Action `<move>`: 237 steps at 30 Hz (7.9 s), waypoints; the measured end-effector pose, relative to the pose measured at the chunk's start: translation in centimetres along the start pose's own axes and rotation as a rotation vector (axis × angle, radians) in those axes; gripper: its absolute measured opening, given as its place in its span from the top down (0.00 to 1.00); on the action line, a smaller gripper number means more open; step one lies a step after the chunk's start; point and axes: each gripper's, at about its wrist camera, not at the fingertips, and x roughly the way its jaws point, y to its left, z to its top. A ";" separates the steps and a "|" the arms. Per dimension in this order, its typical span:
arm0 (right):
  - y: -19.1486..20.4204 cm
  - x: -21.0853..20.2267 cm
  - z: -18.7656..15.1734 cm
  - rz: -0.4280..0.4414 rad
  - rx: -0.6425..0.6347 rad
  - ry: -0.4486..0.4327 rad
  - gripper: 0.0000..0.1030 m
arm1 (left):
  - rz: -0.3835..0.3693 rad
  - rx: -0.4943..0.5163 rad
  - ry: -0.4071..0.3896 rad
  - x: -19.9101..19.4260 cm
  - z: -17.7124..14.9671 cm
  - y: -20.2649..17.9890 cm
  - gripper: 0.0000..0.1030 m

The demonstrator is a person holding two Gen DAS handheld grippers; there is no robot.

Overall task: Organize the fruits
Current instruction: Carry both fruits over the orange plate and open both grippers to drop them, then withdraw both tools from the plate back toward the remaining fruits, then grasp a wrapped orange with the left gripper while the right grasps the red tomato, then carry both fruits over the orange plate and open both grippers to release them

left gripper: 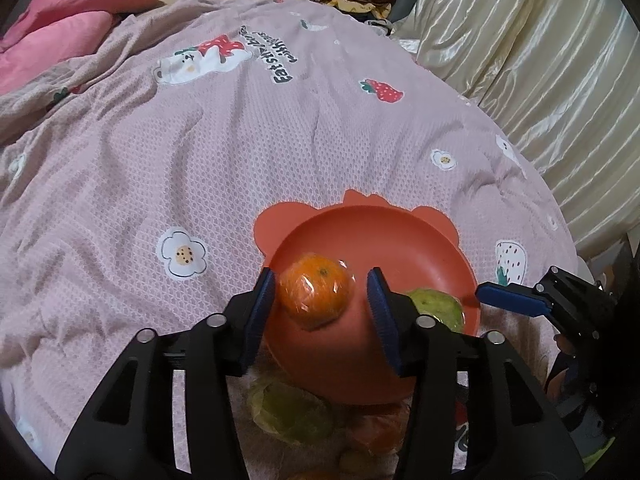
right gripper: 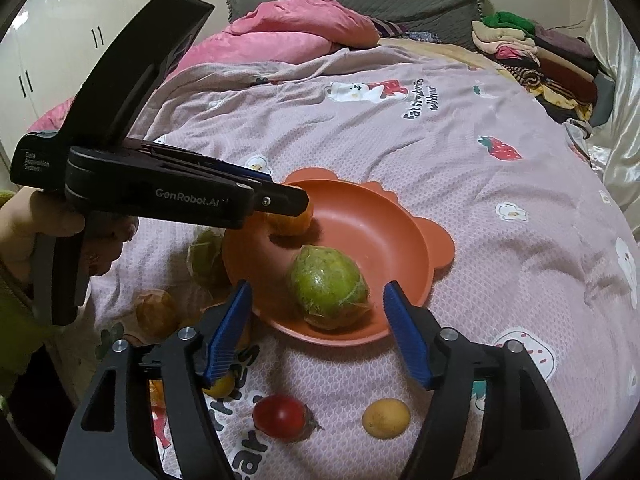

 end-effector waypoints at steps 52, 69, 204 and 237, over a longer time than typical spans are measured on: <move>-1.3 -7.8 -1.6 -0.094 0.095 -0.139 0.05 | 0.123 -0.049 -0.261 -13.1 -4.4 -1.8 0.11; -0.6 -8.1 -4.3 -0.088 0.080 -0.105 0.05 | 0.139 -0.045 -0.226 -12.6 -9.7 -3.4 0.10; -4.3 -4.3 1.5 -0.030 0.035 -0.091 0.64 | 0.025 0.105 -0.050 -3.7 -3.1 -3.8 0.65; -4.7 3.2 4.0 0.022 0.018 0.022 0.64 | 0.029 0.112 0.008 -0.4 -2.7 -2.7 0.65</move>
